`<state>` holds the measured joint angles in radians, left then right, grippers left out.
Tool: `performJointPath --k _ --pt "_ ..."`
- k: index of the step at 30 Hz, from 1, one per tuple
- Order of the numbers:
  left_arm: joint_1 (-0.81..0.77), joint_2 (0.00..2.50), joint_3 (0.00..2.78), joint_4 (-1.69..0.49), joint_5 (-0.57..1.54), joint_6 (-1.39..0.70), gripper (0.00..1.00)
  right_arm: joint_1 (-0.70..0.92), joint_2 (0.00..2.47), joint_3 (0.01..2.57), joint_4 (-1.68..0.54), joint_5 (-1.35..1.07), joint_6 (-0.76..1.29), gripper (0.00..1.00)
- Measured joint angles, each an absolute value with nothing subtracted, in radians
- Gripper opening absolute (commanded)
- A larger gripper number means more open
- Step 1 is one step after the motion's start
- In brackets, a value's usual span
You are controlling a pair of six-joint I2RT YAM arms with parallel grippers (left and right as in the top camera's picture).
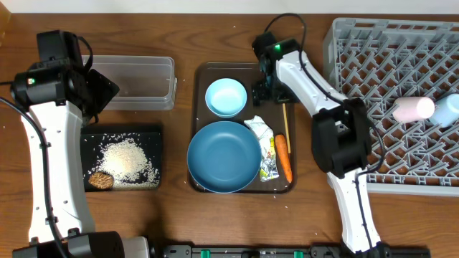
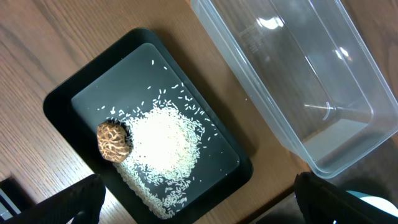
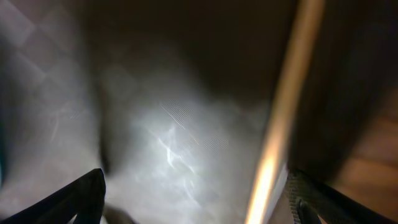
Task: Sort waste into correct bins and load items into the dishwasher rack
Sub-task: 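Move the right gripper to the second chopstick and grip it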
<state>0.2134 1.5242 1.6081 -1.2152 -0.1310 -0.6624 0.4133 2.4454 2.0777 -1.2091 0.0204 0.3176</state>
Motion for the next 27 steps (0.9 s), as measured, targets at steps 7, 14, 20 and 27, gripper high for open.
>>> performJointPath --k 7,14,20,27 --pt "0.213 1.524 1.608 -1.215 -0.131 -0.663 0.98 0.413 2.448 2.078 -1.208 -0.004 0.298 0.69" --pt "0.213 1.524 1.608 -1.215 -0.131 -0.663 0.98 0.413 2.448 2.077 -1.208 -0.012 0.310 0.37" --pt "0.213 1.524 1.608 -1.215 -0.131 -0.663 0.98 0.410 2.448 2.077 -1.208 -0.010 0.313 0.09" --pt "0.213 1.524 1.608 -1.215 -0.131 -0.663 0.98 0.387 2.448 2.077 -1.215 -0.011 0.306 0.01"
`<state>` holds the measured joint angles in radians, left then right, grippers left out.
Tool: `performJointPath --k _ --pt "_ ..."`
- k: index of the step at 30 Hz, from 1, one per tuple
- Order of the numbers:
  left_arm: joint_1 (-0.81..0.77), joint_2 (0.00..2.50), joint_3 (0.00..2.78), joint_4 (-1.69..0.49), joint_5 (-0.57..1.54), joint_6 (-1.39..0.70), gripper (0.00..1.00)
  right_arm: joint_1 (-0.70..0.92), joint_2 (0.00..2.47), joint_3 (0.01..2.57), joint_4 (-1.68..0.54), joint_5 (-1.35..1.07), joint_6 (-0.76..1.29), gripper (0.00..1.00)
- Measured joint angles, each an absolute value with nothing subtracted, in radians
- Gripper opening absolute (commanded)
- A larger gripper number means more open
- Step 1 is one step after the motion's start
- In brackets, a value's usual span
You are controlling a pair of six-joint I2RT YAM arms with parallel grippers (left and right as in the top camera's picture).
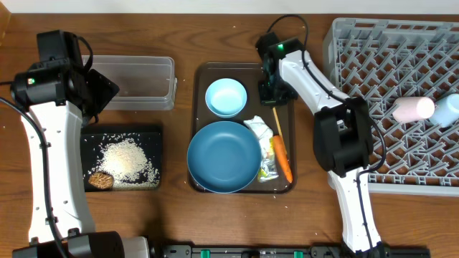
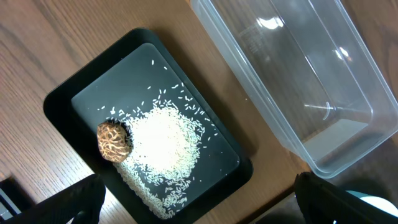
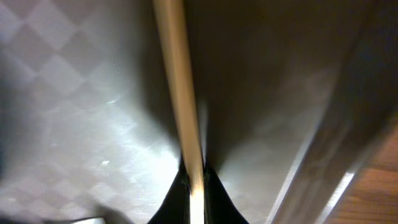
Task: Sort waste into correct bins and load items into the dishwasher rack
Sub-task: 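Move the right gripper to the second chopstick and grip it, then carry the second chopstick into the rack and release it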
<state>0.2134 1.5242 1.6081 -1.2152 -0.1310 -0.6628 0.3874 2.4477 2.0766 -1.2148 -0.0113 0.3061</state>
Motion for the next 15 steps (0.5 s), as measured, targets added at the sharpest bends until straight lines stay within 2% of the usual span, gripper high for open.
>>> performJointPath --k 9,15 --pt "0.213 1.524 1.608 -1.215 -0.131 -0.663 0.98 0.347 2.448 2.089 -1.224 -0.028 0.287 0.01" --pt "0.213 1.524 1.608 -1.215 -0.131 -0.663 0.98 0.298 2.431 2.186 -1.259 -0.031 0.258 0.01"
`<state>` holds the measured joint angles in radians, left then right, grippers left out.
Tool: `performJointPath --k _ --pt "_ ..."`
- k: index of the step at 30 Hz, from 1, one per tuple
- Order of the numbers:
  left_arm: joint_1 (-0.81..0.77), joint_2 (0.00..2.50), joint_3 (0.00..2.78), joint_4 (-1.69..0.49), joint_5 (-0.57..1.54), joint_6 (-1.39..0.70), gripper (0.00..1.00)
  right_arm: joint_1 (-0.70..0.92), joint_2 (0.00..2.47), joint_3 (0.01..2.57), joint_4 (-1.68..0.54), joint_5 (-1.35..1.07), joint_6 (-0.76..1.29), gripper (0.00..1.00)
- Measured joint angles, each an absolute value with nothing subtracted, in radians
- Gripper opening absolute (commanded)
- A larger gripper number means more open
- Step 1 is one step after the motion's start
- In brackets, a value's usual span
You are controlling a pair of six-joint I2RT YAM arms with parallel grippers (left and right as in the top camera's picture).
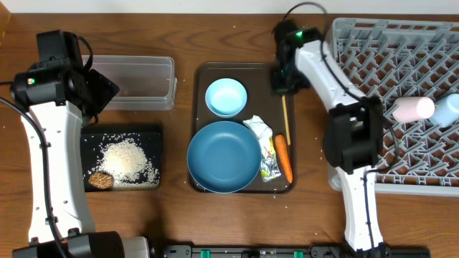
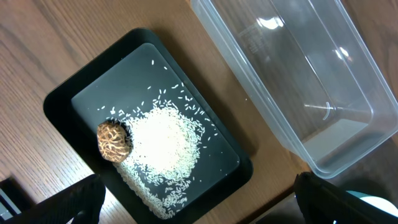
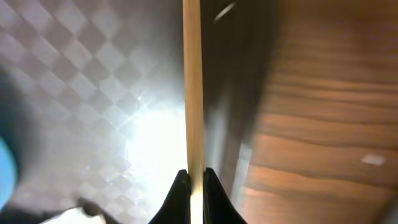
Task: Sort waste into correct bins and load items into the dishwasher rack
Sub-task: 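Carry the second chopstick into the rack and release it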
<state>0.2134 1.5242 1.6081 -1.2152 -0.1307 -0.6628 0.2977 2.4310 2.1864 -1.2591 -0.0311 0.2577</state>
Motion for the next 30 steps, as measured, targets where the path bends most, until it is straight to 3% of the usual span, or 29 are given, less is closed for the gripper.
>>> performJointPath --k 16,30 --pt "0.213 1.524 1.608 -1.215 -0.131 -0.663 0.98 0.078 2.152 2.276 -1.259 -0.030 0.208 0.01" --pt "0.213 1.524 1.608 -1.215 -0.131 -0.663 0.98 -0.066 2.150 2.276 -1.218 -0.027 0.189 0.01"
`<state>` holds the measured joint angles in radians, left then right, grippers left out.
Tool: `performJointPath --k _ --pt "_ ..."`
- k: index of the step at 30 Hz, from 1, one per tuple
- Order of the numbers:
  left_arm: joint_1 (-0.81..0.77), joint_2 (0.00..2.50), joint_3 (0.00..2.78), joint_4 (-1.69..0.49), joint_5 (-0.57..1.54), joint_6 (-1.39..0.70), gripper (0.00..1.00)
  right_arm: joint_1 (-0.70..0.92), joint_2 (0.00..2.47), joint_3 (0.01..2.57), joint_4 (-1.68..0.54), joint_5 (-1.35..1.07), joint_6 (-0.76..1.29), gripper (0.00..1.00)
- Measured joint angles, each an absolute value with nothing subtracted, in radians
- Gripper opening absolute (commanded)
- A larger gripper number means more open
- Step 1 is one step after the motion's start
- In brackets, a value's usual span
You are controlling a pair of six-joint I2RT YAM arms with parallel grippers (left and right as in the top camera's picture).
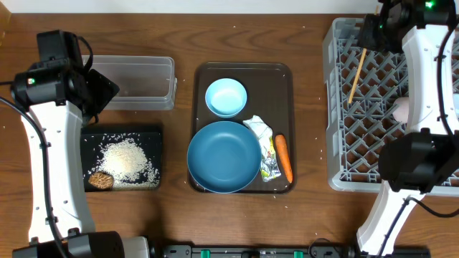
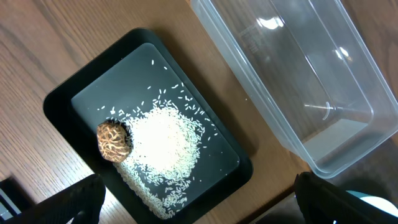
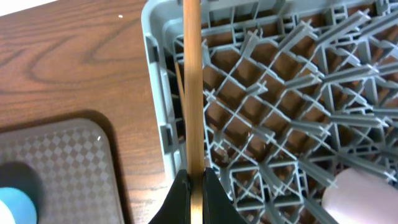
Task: Sort waste into correct bins and load items into the dishwasher rack
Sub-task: 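Carry the second chopstick into the rack and release it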
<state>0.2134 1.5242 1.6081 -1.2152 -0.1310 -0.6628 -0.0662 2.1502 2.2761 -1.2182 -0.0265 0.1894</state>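
Note:
My right gripper (image 3: 194,186) is shut on a wooden chopstick (image 3: 193,87) and holds it over the left edge of the grey dishwasher rack (image 1: 401,150); overhead the chopstick (image 1: 355,75) hangs over the rack's top left corner. A brown tray (image 1: 244,68) holds a small blue bowl (image 1: 226,97), a blue plate (image 1: 224,156), a crumpled wrapper (image 1: 264,147) and a carrot (image 1: 284,158). My left gripper (image 2: 196,211) stands open above a black tray (image 2: 59,99) with rice (image 2: 163,144) and a mushroom (image 2: 114,140).
A clear plastic bin (image 1: 136,82) stands left of the brown tray, also seen as the clear bin (image 2: 298,81) from the left wrist. A pink cup (image 1: 399,109) lies in the rack at the right.
My right gripper, still shut on the chopstick, has moved from over the brown tray's upper right corner to above the rack's top left corner. The left arm has not moved.
My right gripper was low and open over the brown tray beside the chopstick. Then it was shut on the chopstick there. Then it held it at the tray's right edge, and now over the rack. The left arm stayed still throughout.

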Motion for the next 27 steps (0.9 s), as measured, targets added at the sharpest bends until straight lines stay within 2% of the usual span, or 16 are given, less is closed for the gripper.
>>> performJointPath --k 9,12,17,19,23,27 --pt "0.213 1.524 1.608 -1.215 -0.131 -0.663 0.98 -0.066 2.248 2.276 -1.176 -0.027 0.147 0.01" --pt "0.213 1.524 1.608 -1.215 -0.131 -0.663 0.98 -0.065 2.280 2.276 -1.172 -0.028 0.129 0.15" --pt "0.213 1.524 1.608 -1.215 -0.131 -0.663 0.98 -0.062 2.297 2.274 -1.163 -0.031 0.102 0.51" --pt "0.213 1.524 1.608 -1.215 -0.131 -0.663 0.98 -0.060 2.297 2.274 -1.157 -0.031 0.099 0.58" --pt "0.213 1.524 1.608 -1.215 -0.131 -0.663 0.98 -0.057 2.297 2.274 -1.166 -0.031 0.094 0.60" --pt "0.213 1.524 1.608 -1.215 -0.131 -0.663 0.98 -0.050 2.297 2.274 -1.212 -0.030 0.100 0.57"
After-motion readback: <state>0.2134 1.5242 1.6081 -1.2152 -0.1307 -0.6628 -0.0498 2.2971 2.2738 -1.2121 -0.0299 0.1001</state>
